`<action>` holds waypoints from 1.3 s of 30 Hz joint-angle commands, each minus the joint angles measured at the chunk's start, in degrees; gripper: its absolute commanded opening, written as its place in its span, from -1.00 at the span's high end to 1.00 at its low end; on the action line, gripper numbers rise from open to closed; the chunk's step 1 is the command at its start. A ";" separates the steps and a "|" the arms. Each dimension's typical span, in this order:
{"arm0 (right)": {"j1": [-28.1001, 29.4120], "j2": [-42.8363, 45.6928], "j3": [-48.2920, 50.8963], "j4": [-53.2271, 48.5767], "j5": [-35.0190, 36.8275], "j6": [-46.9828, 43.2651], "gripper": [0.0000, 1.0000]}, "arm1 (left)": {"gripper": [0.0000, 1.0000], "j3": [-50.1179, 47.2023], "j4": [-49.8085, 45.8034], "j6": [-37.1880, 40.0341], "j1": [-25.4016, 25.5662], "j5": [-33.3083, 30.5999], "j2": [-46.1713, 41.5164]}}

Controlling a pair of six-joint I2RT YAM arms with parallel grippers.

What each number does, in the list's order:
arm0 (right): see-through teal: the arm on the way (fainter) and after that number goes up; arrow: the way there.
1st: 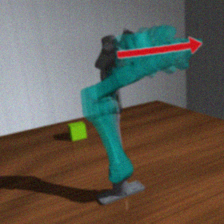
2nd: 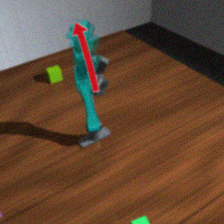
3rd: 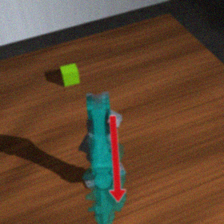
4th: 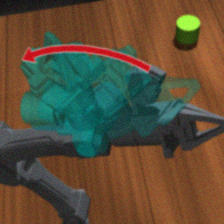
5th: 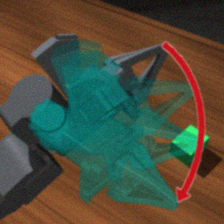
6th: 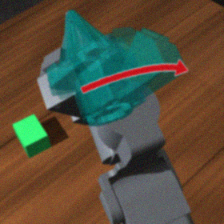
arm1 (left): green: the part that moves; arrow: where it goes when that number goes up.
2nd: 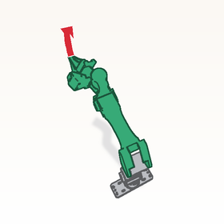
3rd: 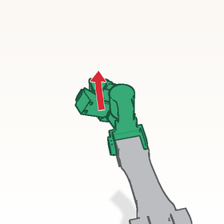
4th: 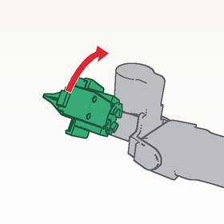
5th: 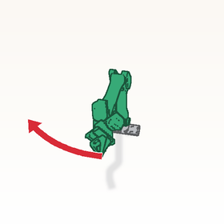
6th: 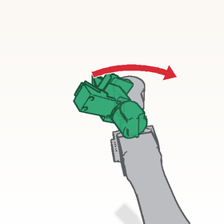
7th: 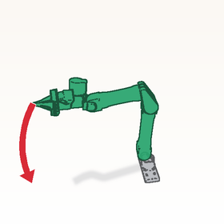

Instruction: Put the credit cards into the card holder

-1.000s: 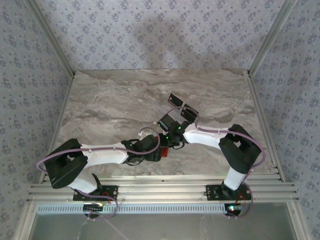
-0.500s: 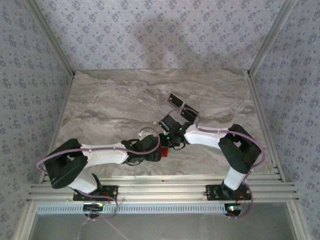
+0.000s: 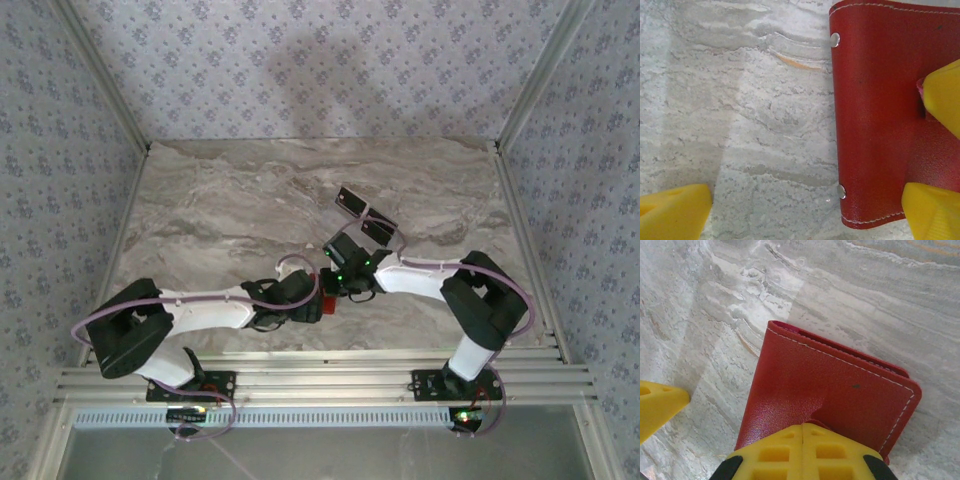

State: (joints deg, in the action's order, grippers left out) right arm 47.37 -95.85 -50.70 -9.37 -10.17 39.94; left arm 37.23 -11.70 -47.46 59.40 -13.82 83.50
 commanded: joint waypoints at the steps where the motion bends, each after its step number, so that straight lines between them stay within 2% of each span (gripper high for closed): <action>1: -1.11 -1.69 3.84 -6.11 3.32 1.01 1.00 | -0.97 -1.87 2.04 -1.29 0.02 -1.36 -1.25; 8: -1.41 -1.41 3.58 -6.06 2.89 0.45 1.00 | -0.98 -2.96 1.53 -1.29 -0.97 -2.83 -4.32; 15: -1.85 -0.92 2.03 -5.50 1.27 -0.22 1.00 | -0.98 -2.56 2.84 0.24 -1.30 -1.25 0.29; 19: -1.94 -0.10 0.29 -5.96 0.33 -0.63 1.00 | -0.97 -2.59 2.84 -0.08 -0.95 -2.46 2.55; 25: -1.94 1.83 -2.19 -7.26 0.00 -0.99 1.00 | -0.97 -2.25 2.05 0.02 -0.32 -4.53 2.47; 39: -0.26 2.43 -3.37 -6.89 -0.47 -0.31 1.00 | -0.97 -2.56 2.17 -0.52 0.01 -4.72 2.76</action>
State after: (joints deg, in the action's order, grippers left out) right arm 46.22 -94.24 -52.47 -14.83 -11.31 39.64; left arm 35.20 -9.56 -48.05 59.66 -18.70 83.37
